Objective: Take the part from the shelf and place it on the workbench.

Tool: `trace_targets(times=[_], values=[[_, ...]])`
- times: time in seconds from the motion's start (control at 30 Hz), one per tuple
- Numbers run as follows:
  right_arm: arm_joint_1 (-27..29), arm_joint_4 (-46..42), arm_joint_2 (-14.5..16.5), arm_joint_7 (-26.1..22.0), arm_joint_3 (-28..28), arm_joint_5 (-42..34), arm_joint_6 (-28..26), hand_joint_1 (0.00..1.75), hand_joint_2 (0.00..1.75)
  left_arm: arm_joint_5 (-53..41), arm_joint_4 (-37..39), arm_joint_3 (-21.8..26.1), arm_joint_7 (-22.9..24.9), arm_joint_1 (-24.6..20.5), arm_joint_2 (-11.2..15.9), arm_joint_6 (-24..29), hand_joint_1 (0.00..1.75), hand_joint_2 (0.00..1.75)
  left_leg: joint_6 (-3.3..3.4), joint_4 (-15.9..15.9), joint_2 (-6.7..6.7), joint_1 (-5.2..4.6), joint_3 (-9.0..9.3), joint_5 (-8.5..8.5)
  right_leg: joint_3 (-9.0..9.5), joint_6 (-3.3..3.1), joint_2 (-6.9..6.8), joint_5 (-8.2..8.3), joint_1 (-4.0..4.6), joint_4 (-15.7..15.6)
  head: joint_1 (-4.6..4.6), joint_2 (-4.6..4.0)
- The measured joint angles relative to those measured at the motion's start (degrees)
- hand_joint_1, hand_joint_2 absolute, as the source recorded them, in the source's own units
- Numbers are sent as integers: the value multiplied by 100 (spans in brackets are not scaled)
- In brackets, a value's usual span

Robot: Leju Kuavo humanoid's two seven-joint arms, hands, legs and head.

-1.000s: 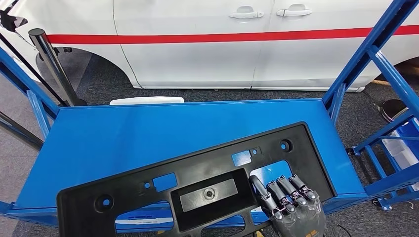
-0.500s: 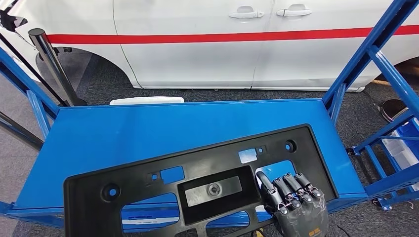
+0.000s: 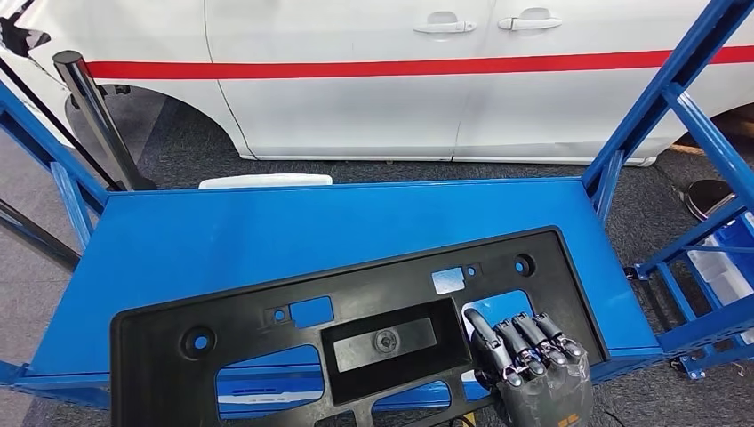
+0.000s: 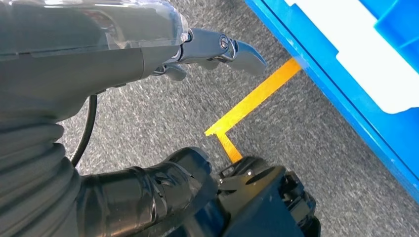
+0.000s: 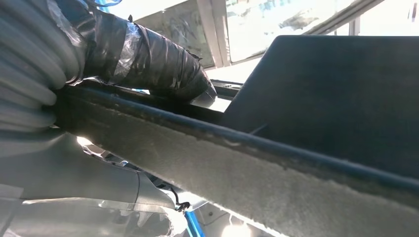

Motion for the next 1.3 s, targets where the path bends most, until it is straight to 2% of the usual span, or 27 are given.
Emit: trace_targets(times=[0.03,0.07,0.13,0.17,0.2,0.23,0.27,0.3,0.33,0.37,0.4,0.5,0.53,0.6,0.67,0.7,0.73,0.77,0.83,0.9,1.0,1.03,1.07,1.13,1.17,1.3], values=[[-1,-17,0,21,10,1,0,175,175,-9,0,0,-1,-2,-3,19,0,175,26,-48,10,23,19,43,-22,25,0,-62,1,59,2,0],[-2,-31,0,41,20,1,-1,175,175,-14,0,0,-2,-5,-6,32,0,175,49,-95,20,48,33,81,-88,49,0,-191,-2,219,3,0],[-2,-40,-1,72,30,1,-1,175,175,-25,0,0,1,-4,-9,54,0,175,74,-122,35,64,29,110,-363,99,-1,-574,-41,862,4,0],[0,-43,-1,82,32,1,-1,175,175,-32,0,0,3,-2,-9,64,0,175,76,-120,39,68,21,112,-516,126,-1,-717,-71,1225,3,0],[1,-43,-2,90,33,1,-1,175,175,-40,0,0,6,1,-10,73,0,175,73,-118,42,73,19,111,-613,154,-3,-765,-102,1466,3,0],[2,-43,-2,98,34,1,0,175,175,-49,0,0,10,2,-11,79,0,175,64,-112,43,85,22,106,-612,184,-4,-693,-133,1497,3,0],[2,-43,-2,102,36,1,1,175,175,-55,0,0,13,2,-13,81,0,175,45,-100,41,103,28,95,-501,215,-6,-520,-163,1298,3,0],[1,-43,-2,105,37,1,1,175,175,-60,0,0,15,1,-15,82,0,175,10,-76,35,124,33,73,-306,243,-8,-311,-193,918,3,0],[-1,-42,-2,107,39,1,1,175,175,-62,0,0,17,0,-16,84,0,175,-34,-47,28,139,22,48,-96,262,-6,-175,-200,546,6,0],[-1,-45,-2,108,41,1,0,175,175,-63,0,0,17,-2,-16,87,0,175,-84,-19,20,144,6,26,52,249,0,-96,-193,267,7,0],[-1,-48,-2,109,43,1,-1,175,175,-64,0,0,18,-3,-16,91,0,175,-131,10,14,141,-3,10,131,215,7,-94,-179,102,9,0],[-5,-59,-2,122,63,1,-1,175,175,-66,0,0,20,-7,-17,95,0,175,-238,43,9,139,-20,-4,98,56,14,-135,-146,47,6,0],[-6,-60,-2,127,73,2,-1,175,175,-66,0,0,21,-8,-17,95,0,175,-262,97,9,147,-48,-63,87,6,9,-123,-148,40,4,0],[-8,-61,-2,132,90,4,0,175,175,-66,0,0,21,-8,-17,94,0,175,-288,522,8,159,-229,-377,67,-85,-8,-92,-147,14,3,0],[-8,-60,-2,135,101,5,1,175,175,-66,0,0,28,-4,-17,86,0,175,-293,1272,8,157,-557,-763,23,-140,-21,-66,-111,16,3,0],[-8,-59,-2,140,105,5,1,175,175,-66,0,0,32,0,-17,76,0,175,-290,1563,9,155,-681,-855,1,-157,-24,-53,-90,19,3,0],[-8,-59,-2,146,109,5,1,175,175,-66,0,0,36,2,-17,63,0,175,-279,1672,9,152,-718,-832,-18,-170,-25,-41,-70,24,3,0],[-8,-58,-2,154,113,5,1,175,175,-65,0,0,36,3,-17,50,0,175,-258,1554,9,147,-643,-697,-30,-175,-24,-30,-54,30,3,0],[-8,-58,-2,172,115,5,1,175,175,-61,0,0,32,-2,-16,37,0,175,-185,820,7,126,-254,-318,-41,-166,-20,-13,-34,44,4,0],[-12,-58,-2,190,117,5,1,175,175,-56,0,0,25,-9,-16,30,0,175,-129,206,4,88,54,-124,-61,-121,-18,17,-20,56,5,0],[-20,-60,-3,206,121,5,1,175,175,-44,0,1,-5,-6,-17,-8,0,175,-94,36,2,62,55,-73,-83,-5,-19,97,-18,23,5,0],[-21,-60,-4,212,121,5,1,175,175,-41,0,1,-21,-3,-17,-19,0,175,-107,-4,0,66,41,-54,-82,-15,-21,99,-15,-21,9,0],[-25,-61,-6,217,122,5,-1,175,175,-40,0,2,-37,-2,-17,-24,0,175,-105,-40,-2,71,33,-22,-80,-70,-21,115,-8,-58,10,0],[-33,-60,-9,230,123,5,-3,175,175,-52,1,2,-67,-8,-17,-43,0,175,-117,-80,-7,62,14,12,-87,-220,-19,135,-3,-114,17,0],[-36,-60,-10,234,124,5,-5,175,175,-56,1,1,-91,-7,-17,-65,0,175,-93,-77,-6,55,6,29,-87,-250,-15,172,-5,-119,19,0],[-36,-58,-11,243,124,5,-5,175,175,-58,2,1,-215,-1,-19,-181,0,175,-53,-64,-3,27,-5,54,-79,-137,-5,277,-29,-152,19,0]])
